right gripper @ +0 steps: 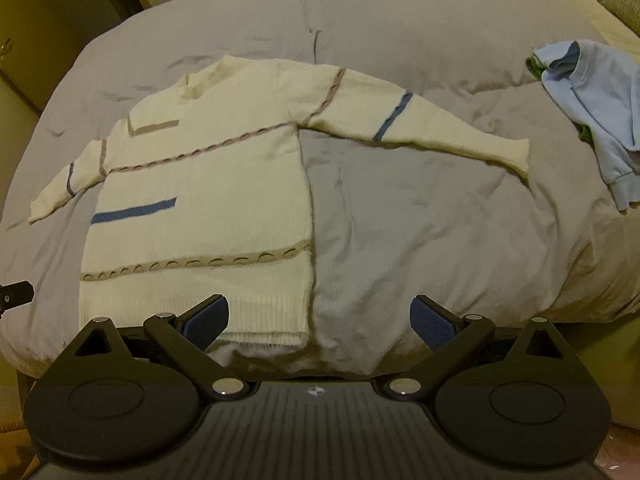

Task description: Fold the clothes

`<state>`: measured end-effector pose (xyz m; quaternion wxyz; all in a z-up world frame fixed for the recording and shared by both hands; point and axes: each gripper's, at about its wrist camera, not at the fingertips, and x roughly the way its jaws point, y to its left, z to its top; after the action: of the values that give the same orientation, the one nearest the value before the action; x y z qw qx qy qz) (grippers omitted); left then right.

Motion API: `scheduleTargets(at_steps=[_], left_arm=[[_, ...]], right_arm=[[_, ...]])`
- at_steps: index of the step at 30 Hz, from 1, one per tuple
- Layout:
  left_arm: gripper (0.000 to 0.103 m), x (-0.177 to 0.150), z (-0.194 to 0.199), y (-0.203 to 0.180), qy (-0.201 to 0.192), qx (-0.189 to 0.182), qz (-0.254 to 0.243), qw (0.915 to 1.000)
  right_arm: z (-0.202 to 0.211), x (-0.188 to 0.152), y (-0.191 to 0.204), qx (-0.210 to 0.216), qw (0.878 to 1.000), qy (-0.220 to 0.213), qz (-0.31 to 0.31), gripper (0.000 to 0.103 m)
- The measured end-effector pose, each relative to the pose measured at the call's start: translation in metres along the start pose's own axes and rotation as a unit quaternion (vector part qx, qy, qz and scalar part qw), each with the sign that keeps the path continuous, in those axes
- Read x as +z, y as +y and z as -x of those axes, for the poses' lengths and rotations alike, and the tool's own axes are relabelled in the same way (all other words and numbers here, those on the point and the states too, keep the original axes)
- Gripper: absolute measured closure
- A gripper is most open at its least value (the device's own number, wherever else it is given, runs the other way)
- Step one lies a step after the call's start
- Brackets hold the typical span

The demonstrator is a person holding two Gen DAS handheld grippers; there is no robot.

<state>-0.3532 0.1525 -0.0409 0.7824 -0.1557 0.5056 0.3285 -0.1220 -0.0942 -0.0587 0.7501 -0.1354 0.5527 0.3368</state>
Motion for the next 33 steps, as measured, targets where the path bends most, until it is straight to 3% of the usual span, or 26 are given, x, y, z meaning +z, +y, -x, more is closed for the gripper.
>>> scheduleTargets(at_steps=[10,20,33], left_arm=[[0.037,-0.002,-0.002,0.005,-0.004,0.000,0.004,1.0000],[0.036,0.009,-0.030,0.040,0.006,-0.004,0.040,0.9992],[0.036,0.063,-0.143,0.171,0.056,-0.015,0.140,0.9885]], right_arm=[[-0.002,0.001,0.003,0.001,1.000,-0.004,-0.001,0.004],[-0.022,0.019,0.017,-0.010,1.000,-0.005,-0.003,0.003],[-0.110,0.079,0.085,-0.032,0.999,0.030,-0.022,0.003]])
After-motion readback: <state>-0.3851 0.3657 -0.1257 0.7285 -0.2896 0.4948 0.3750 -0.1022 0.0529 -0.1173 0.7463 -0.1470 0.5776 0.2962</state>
